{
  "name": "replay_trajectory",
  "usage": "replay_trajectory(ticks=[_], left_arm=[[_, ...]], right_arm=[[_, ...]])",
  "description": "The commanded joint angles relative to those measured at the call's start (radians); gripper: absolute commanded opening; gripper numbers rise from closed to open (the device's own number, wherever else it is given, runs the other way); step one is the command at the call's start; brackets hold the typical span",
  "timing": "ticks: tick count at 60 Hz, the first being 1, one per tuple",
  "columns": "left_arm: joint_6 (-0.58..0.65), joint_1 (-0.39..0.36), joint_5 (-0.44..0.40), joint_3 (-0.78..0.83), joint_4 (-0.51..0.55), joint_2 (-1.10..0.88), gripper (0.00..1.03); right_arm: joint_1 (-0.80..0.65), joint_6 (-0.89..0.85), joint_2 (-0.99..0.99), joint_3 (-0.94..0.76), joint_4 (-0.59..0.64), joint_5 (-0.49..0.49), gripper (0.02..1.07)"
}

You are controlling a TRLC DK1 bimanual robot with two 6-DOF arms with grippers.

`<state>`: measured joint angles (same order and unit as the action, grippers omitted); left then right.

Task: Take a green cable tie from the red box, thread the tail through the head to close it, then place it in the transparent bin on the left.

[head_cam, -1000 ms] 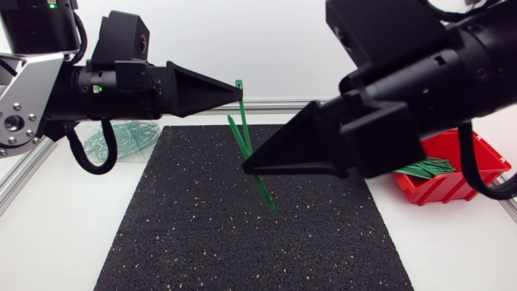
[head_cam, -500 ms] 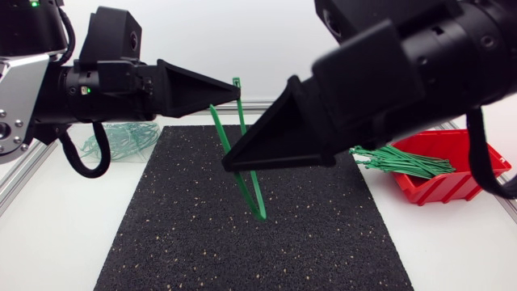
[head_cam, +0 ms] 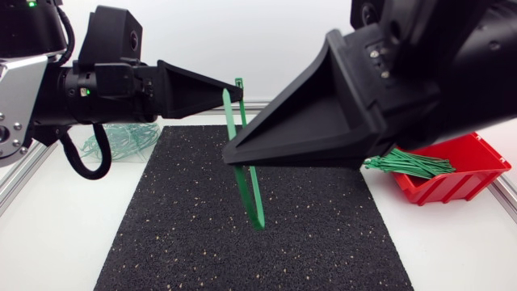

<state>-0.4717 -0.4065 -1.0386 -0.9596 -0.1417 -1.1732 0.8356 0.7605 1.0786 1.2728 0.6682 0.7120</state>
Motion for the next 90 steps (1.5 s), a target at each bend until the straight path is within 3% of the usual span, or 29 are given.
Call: replay_trajectory(ticks=[1,24,66,90], left_arm=[[-0.019,-0.009,-0.006,0.012,-0.024,0.015,0.04],[-0.019,0.008,-0.032,0.002,-0.062,-0.008,0.04],[-0.042,0.003,-0.058,-0.016,-0.133,-0.016,0.04],[-0.07,-0.006,-0.044,0.032,-0.24,0.01,0.04]], right_arm=[[-0.009,0.062,0.018,-0.03,-0.018,0.018,0.07],[-0.107,0.223,0.044,-0.073,-0.15,0.104,0.07],[-0.161,0.327,0.08,-0.015,-0.128,0.21,0.07],[-0.187,0.382,0.09,0.019,-0.128,0.233,0.07]])
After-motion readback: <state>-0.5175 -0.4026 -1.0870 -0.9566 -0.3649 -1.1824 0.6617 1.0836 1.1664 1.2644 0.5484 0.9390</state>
